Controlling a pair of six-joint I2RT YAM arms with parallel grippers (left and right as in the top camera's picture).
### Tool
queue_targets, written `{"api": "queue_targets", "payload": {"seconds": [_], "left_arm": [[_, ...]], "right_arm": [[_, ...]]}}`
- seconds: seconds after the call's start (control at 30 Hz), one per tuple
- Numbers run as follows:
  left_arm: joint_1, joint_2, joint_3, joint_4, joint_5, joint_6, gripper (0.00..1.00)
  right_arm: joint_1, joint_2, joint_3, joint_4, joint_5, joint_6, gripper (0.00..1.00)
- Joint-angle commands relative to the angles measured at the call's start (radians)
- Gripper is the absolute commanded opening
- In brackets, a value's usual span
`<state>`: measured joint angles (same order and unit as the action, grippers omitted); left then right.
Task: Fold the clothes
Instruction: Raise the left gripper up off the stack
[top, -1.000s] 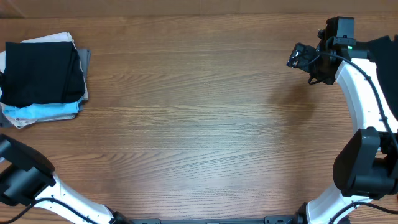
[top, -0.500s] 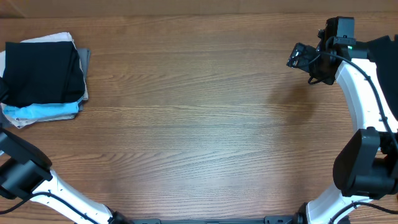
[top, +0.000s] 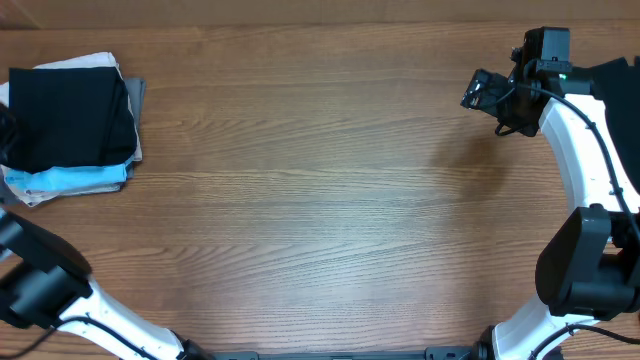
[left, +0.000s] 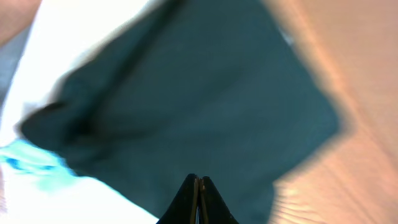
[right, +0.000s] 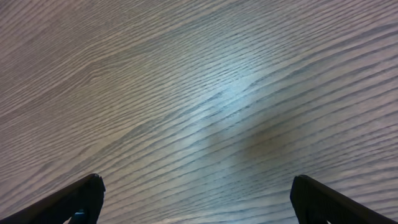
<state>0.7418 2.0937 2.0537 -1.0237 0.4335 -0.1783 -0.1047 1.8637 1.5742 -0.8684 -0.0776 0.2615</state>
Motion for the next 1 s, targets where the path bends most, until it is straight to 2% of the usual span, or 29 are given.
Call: {"api": "queue_targets", "payload": {"seconds": [0.0, 0.23, 0.43, 0.47, 0.53, 0.67, 0.97], "left_arm": [[-0.102, -0.164, 0.009, -0.010, 0.072, -0.021, 0.06], [-0.325, -0.201, 0.009, -0.023, 0.030, -0.048, 0.15], [-0.476, -0.192, 0.002, -0.012, -0.049, -0.047, 0.33], [-0.495, -0.192, 0.002, -0.008, -0.070, -0.047, 0.40], [-0.529, -0.187, 0.002, -0.003, -0.116, -0.047, 1.00], [-0.580, -0.185, 0.002, -0.005, -0.180, -0.047, 1.00], [-0.605, -0.185, 0.002, -0.005, -0.179, -0.047, 1.00]], "right_arm": [[-0.002, -0.001, 0.002, 0.002, 0.006, 0.002, 1.00], [-0.002, -0.001, 0.002, 0.002, 0.006, 0.002, 1.00], [-0.002, -0.001, 0.002, 0.002, 0.006, 0.002, 1.00], [-0.002, -0.001, 0.002, 0.002, 0.006, 0.002, 1.00], [-0.002, -0.001, 0.002, 0.002, 0.006, 0.002, 1.00], [-0.002, -0.001, 0.002, 0.002, 0.006, 0.002, 1.00], [-0.002, -0.001, 0.002, 0.002, 0.006, 0.002, 1.00]]}}
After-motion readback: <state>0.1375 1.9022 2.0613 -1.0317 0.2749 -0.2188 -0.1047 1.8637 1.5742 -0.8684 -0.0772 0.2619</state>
